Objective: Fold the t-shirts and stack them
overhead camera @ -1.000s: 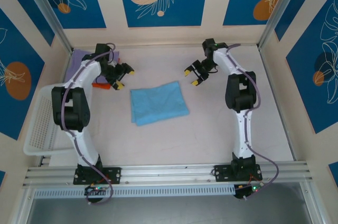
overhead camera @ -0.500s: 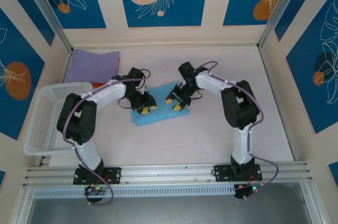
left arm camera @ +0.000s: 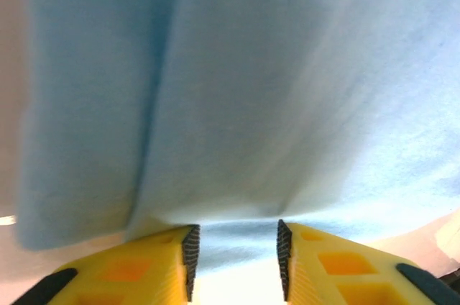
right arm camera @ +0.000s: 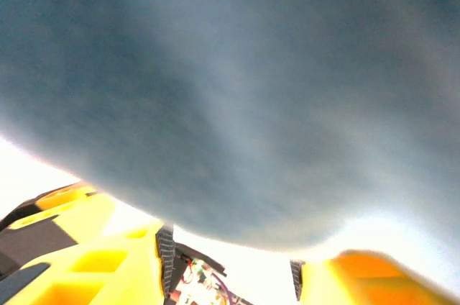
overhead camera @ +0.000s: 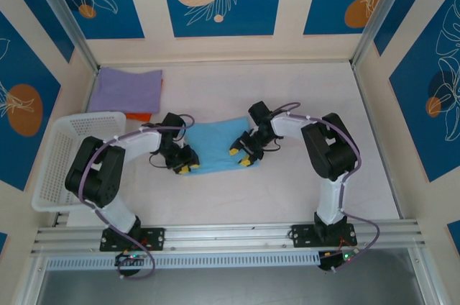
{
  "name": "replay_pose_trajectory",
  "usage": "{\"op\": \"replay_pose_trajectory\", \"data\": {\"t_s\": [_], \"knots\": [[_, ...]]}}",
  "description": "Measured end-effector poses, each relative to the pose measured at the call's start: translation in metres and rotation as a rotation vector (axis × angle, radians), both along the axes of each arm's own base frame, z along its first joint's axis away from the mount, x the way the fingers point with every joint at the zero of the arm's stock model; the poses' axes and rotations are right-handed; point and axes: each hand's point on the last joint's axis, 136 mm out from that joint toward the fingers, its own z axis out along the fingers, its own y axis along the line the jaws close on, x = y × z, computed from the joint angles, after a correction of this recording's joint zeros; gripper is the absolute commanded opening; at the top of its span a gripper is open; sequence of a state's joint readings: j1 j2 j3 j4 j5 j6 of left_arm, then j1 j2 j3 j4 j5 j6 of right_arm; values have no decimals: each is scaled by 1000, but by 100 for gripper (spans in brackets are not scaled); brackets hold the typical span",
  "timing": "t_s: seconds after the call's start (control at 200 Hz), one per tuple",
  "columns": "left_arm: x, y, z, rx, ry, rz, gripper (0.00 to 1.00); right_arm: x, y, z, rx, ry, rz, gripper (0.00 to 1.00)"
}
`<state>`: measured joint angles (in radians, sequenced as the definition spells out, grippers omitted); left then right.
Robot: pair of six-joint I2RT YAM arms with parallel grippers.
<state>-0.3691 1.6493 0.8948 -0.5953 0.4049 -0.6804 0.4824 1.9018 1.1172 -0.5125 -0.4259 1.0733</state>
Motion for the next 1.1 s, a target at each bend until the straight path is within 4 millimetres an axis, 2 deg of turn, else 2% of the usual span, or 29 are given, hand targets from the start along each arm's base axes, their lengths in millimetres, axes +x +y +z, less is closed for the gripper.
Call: {"op": "replay_pose_trajectory", "data": {"t_s": [0.09,0.16,0.235,0.31,0.365,0.43,0.5,0.58,0.675,0.755,0.81,0.88,0.985,1.045,1.1], "knots": [[2,11,8,15,2,18,50,1,-12,6,-45,-46,-19,50],[13,14,25,12,-19,26,55,7,-17,17,-67,-104,-30,48],[38,9,55,-19,-90,29,58,21,-20,36,-86,-196,-34,39],[69,4,86,-60,-184,31,58,41,-18,54,-100,-294,-25,21],[91,1,105,-86,-243,30,55,58,-15,66,-113,-350,-25,17],[113,-2,112,-100,-279,13,48,78,-9,74,-126,-394,-9,16],[132,-5,101,-93,-275,-8,40,102,0,74,-142,-419,11,15],[142,-6,72,-77,-219,-12,39,125,4,59,-175,-412,35,14],[144,-6,31,-52,-127,1,36,136,0,32,-216,-356,49,14],[145,-1,4,-11,-63,29,36,137,-17,4,-245,-269,32,16],[148,3,4,-10,-56,49,36,136,-26,-7,-217,-207,10,18],[156,9,7,5,-77,72,37,142,-35,-4,-196,-194,-17,19],[160,17,8,11,-79,95,37,147,-44,-1,-175,-176,-42,27],[165,21,11,25,-92,102,42,148,-45,0,-168,-176,-46,32],[170,24,15,33,-103,112,50,149,-48,2,-165,-183,-46,38]]}}
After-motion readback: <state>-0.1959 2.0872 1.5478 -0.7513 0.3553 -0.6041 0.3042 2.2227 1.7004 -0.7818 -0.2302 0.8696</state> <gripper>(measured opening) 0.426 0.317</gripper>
